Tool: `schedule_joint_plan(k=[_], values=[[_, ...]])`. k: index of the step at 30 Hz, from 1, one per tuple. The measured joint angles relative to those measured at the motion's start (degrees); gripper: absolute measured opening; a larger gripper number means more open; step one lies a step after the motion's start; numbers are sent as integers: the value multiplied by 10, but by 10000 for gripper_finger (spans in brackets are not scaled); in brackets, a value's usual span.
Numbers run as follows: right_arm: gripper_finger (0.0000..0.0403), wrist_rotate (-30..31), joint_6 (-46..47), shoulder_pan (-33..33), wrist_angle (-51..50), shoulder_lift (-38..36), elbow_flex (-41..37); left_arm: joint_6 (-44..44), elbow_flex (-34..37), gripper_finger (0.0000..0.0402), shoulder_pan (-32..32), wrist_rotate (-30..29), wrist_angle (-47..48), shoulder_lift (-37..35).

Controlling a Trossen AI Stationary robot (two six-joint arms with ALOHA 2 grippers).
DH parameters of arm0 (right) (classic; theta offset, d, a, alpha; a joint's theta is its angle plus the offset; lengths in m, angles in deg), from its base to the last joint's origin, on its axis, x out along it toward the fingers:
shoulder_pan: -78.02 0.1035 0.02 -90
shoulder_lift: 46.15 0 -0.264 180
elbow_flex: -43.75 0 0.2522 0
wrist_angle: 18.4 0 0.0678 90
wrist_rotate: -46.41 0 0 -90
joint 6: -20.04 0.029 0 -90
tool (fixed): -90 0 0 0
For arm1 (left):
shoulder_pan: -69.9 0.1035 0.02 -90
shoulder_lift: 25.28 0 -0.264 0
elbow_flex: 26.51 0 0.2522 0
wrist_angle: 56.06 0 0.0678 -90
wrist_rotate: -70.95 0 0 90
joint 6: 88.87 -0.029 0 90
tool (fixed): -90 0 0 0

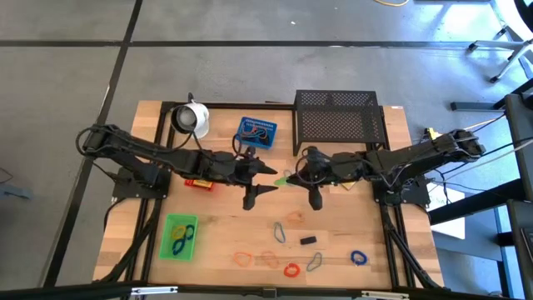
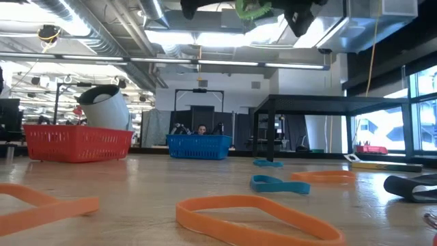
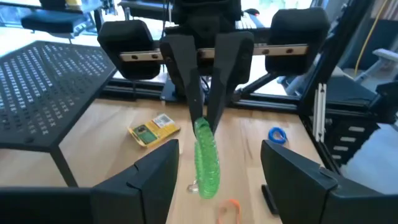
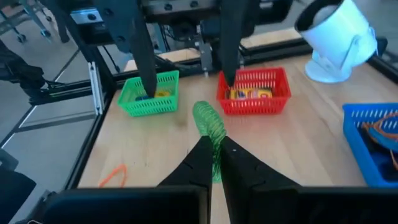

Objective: Pick & Place Office Desk Supplies
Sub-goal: Put the green spring keychain into the green bin

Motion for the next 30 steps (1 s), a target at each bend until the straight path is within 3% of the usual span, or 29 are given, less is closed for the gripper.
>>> schedule_joint_plan(k=[6, 12, 16, 20, 27, 30], values=[[19, 1, -30, 0, 33, 0, 0, 0, 0, 222, 5, -8, -57, 37], [20, 15, -39, 0, 37, 0, 0, 15, 0, 221, 4, -12, -53, 62], [20, 15, -45, 0, 37, 0, 0, 32, 0, 210, 4, -44, -54, 63], [20, 15, -46, 0, 36, 0, 0, 35, 0, 161, 4, -57, -57, 60], [20, -3, -54, 0, 35, 0, 0, 65, 0, 22, 4, -55, -60, 60], [28, -5, -43, -4, 35, 0, 0, 78, 0, 15, 4, -56, -59, 60]])
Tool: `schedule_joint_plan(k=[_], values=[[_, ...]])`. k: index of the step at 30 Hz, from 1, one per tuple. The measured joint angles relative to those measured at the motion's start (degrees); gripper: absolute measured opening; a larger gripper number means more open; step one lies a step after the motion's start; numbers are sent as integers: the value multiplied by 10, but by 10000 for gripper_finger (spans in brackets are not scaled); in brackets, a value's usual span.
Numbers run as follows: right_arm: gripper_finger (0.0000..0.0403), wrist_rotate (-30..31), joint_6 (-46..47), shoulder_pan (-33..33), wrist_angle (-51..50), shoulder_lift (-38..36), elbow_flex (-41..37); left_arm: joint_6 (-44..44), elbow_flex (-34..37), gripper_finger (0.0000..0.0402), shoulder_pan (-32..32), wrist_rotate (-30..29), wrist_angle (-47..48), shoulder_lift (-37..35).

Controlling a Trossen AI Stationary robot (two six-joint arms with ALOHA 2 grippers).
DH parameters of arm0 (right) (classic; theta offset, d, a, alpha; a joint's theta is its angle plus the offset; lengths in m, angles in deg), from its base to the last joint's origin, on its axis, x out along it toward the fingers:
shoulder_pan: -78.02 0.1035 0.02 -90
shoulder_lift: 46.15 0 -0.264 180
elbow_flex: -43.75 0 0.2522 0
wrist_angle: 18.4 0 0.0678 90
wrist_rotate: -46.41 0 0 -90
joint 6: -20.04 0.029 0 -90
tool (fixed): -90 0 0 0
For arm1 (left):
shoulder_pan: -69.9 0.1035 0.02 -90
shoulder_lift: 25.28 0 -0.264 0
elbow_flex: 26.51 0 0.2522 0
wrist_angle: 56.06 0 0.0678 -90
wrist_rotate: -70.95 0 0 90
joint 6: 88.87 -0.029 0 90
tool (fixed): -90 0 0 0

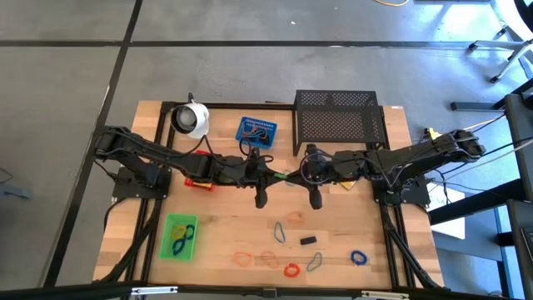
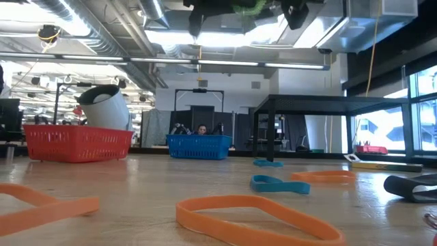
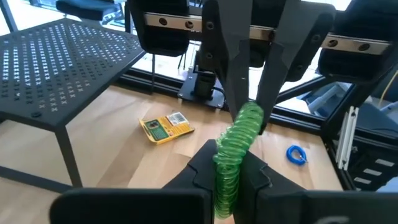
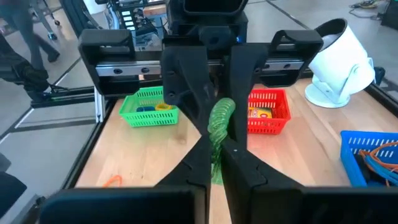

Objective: Pick & Place Office Desk Supplies
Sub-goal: Put the green spring keychain into the green bin

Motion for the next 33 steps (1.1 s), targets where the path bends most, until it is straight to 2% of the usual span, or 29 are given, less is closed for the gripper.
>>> schedule_joint_plan(k=[3, 9, 13, 16, 20, 24, 28, 33], values=[[57, -12, 24, -9, 0, 0, 0, 17, 0, 15, 0, 0, 1, 0], [151, -59, 51, -23, -19, 0, 0, 65, 0, 12, 0, 0, 21, 0], [206, -83, 61, -26, -75, -16, 1, 128, -1, 14, 0, 11, 116, -6], [228, -100, 61, -26, -139, -32, 1, 219, -1, 14, -5, 83, 231, -12], [235, -100, 79, -23, -222, -48, 1, 319, -1, 14, -41, 208, 402, -12], [228, -98, 122, -23, -289, -52, 1, 406, -1, 15, -100, 283, 569, -12], [218, -99, 165, -23, -349, -48, 1, 510, -1, 15, -177, 305, 657, -28], [210, -98, 210, -22, -393, -34, 0, 640, -1, 15, -274, 299, 670, -35]])
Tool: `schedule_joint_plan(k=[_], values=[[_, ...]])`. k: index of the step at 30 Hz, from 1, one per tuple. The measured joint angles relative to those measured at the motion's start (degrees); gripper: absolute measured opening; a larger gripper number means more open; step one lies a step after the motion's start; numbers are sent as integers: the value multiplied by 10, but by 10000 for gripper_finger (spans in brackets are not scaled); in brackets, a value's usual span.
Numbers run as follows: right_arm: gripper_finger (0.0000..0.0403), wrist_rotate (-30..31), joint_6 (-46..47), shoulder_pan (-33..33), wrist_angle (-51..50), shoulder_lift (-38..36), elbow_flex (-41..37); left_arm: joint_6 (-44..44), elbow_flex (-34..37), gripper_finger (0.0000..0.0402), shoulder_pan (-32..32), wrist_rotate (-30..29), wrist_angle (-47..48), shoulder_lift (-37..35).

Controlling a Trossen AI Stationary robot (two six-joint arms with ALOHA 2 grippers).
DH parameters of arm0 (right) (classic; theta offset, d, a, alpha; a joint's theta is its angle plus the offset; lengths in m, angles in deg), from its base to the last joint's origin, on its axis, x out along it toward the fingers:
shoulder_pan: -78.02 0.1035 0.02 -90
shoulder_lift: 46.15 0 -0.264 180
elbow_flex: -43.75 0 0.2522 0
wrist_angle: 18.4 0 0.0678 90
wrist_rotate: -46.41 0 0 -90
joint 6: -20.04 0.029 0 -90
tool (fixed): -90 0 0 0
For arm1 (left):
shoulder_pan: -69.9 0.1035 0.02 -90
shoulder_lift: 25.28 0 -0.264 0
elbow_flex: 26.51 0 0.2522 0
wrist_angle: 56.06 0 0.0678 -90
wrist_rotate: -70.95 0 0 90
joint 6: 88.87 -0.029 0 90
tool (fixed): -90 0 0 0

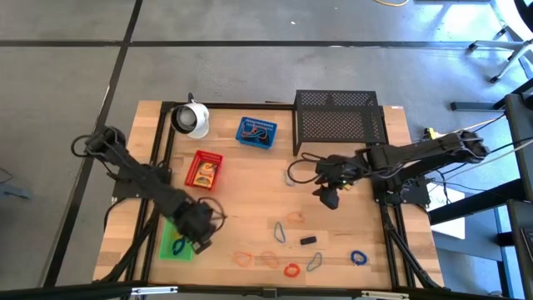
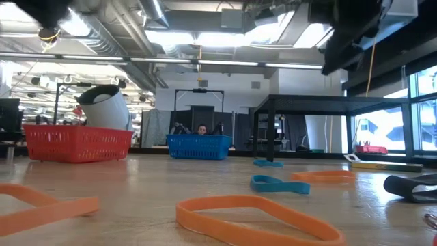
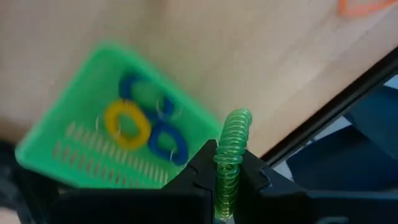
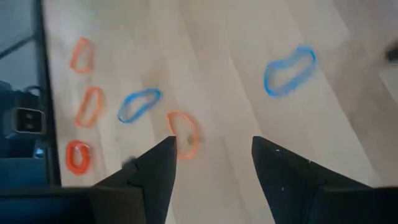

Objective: Pick & Place Office Desk Supplies
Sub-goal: Put the green spring keychain into the green bin

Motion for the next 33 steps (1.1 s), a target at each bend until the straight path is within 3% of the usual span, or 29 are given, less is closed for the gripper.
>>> schedule_joint_plan(k=[8, 15, 24, 33], values=[[208, 3, 1, 0, -5, 36, 0, 189, 0, 15, -95, -64, 14, 16], [208, 51, -3, 0, -5, 75, 0, 282, 0, 15, -137, -89, 36, 48], [207, 60, -3, 0, 8, 123, 0, 283, 0, 20, -143, -89, 37, 81], [207, 60, -3, 0, 41, 163, 0, 266, 0, 78, -142, -89, 40, 82]])
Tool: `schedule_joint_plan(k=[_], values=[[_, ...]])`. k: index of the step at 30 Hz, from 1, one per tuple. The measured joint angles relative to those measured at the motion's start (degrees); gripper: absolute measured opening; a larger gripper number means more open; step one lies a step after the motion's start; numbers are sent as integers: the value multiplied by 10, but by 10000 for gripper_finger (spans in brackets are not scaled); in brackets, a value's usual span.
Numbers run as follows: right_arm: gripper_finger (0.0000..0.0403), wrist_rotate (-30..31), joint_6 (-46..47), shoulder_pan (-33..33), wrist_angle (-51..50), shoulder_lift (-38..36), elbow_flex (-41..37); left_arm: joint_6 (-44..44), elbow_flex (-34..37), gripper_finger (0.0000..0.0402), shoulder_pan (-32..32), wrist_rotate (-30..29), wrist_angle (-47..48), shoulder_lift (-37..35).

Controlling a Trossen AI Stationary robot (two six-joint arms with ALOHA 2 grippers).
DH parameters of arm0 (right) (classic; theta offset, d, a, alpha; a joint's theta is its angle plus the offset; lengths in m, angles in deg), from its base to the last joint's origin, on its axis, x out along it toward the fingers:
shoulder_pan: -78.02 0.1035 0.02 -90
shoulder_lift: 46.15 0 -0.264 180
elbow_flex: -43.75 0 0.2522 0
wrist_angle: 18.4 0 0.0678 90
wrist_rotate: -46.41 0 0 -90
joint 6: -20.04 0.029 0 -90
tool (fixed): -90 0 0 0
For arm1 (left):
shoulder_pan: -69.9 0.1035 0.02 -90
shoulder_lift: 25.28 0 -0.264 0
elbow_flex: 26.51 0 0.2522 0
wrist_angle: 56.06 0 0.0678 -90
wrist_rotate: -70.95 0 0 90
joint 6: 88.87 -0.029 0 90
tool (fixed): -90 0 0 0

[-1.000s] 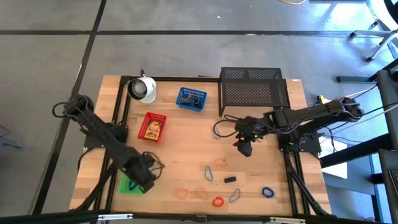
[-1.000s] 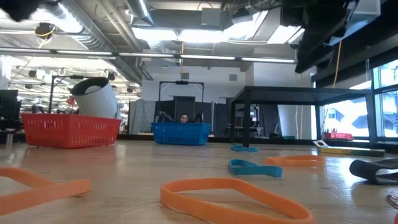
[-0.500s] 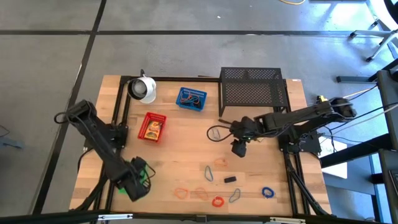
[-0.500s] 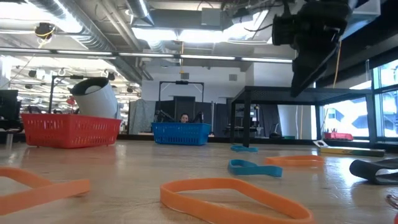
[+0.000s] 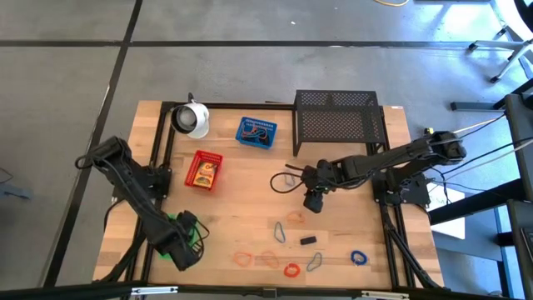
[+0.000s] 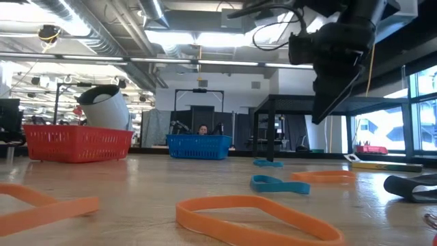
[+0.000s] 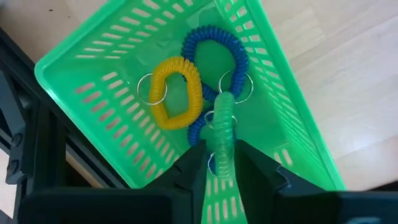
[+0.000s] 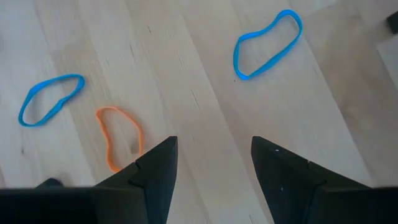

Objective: Pick & Place Office Desk Supplies
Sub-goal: Put the green spring keychain into the green bin, then put the blue rubber band into the blue bin

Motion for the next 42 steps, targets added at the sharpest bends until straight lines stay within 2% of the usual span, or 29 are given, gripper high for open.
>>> schedule_joint_plan(k=[9, 16, 20, 24, 34, 39, 42], values=[[207, 0, -30, -10, 49, 17, 0, -26, 0, 118, 22, 12, 12, -28], [207, 45, -25, -42, 58, 17, 0, -35, 0, 117, 38, 10, 35, -78], [207, 33, -32, -57, 78, 26, 0, -35, 0, 113, 51, 5, 49, -112], [207, 13, -99, -59, 107, 64, 0, -35, 0, 114, 62, -4, 52, -143], [207, 14, -261, -59, 148, 140, 0, -35, 0, 112, 68, -114, 52, -182], [207, 45, -328, -61, 170, 156, 0, -35, 0, 107, 68, -153, 52, -182], [207, 26, -351, -64, 195, 169, 0, -35, 0, 106, 68, -169, 52, -182]])
